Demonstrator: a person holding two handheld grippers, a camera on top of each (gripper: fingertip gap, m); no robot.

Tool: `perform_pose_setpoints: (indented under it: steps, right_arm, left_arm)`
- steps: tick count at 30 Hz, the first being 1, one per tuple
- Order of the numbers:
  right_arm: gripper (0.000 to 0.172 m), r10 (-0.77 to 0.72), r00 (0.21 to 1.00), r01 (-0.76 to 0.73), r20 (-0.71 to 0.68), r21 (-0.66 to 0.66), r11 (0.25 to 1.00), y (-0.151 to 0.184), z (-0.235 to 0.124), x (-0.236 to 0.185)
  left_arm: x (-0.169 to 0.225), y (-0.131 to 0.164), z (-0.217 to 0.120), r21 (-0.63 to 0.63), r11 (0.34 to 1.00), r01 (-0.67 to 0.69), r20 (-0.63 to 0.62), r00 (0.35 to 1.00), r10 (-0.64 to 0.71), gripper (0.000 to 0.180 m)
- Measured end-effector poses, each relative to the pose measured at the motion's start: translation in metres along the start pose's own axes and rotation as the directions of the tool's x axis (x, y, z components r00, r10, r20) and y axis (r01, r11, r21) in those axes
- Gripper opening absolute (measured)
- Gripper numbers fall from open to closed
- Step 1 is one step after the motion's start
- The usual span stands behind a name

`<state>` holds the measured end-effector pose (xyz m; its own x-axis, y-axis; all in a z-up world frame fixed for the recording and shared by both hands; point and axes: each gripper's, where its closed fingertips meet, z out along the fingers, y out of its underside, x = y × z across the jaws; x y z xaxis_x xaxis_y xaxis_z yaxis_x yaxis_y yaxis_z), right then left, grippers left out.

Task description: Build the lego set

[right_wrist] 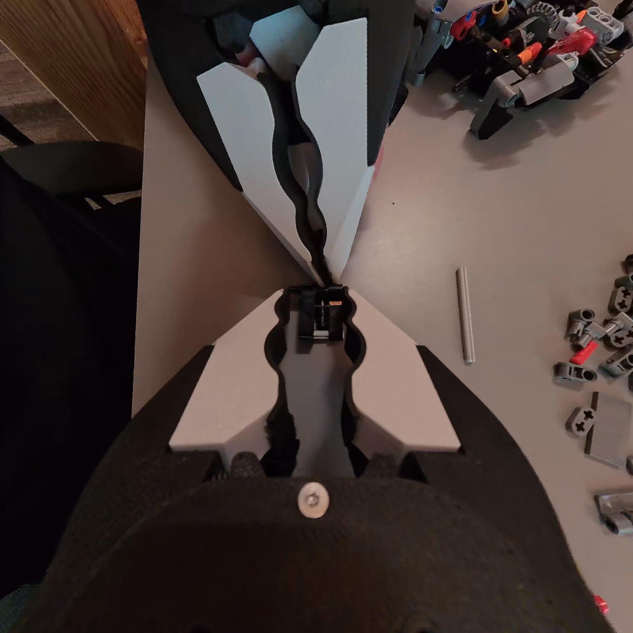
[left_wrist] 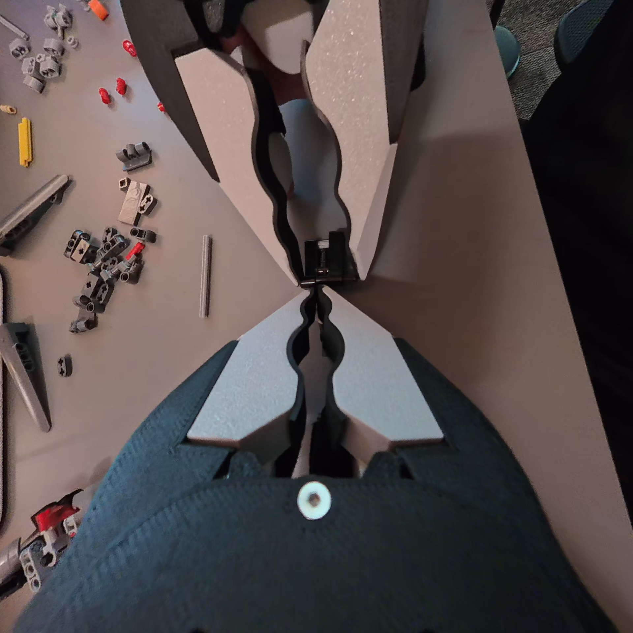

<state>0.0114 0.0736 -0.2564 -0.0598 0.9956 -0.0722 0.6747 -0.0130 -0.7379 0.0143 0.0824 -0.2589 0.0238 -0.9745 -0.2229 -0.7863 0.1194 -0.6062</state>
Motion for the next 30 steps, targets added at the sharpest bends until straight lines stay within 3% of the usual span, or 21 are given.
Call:
perform_pose_setpoints:
  steps: [18, 27, 30]
  right_arm:
    - [0.019, -0.013, 1.0, 0.013, -0.023, 0.008, 1.0, 0.001, 0.0, 0.005]
    - [0.019, -0.017, 1.0, 0.017, -0.02, 0.009, 1.0, 0.0, 0.001, 0.005]
    - [0.019, -0.018, 1.0, 0.018, -0.019, 0.011, 1.0, 0.0, 0.001, 0.005]
  left_arm:
    - [-0.003, 0.001, -0.001, -0.009, 1.0, 0.009, 0.027, 1.0, -0.008, 0.0]
    - [0.001, 0.001, -0.005, -0.025, 0.999, 0.029, 0.014, 0.999, -0.028, 0.031]
    - [0.003, 0.002, 0.002, -0.041, 0.999, 0.029, 0.006, 1.0, -0.029, 0.025]
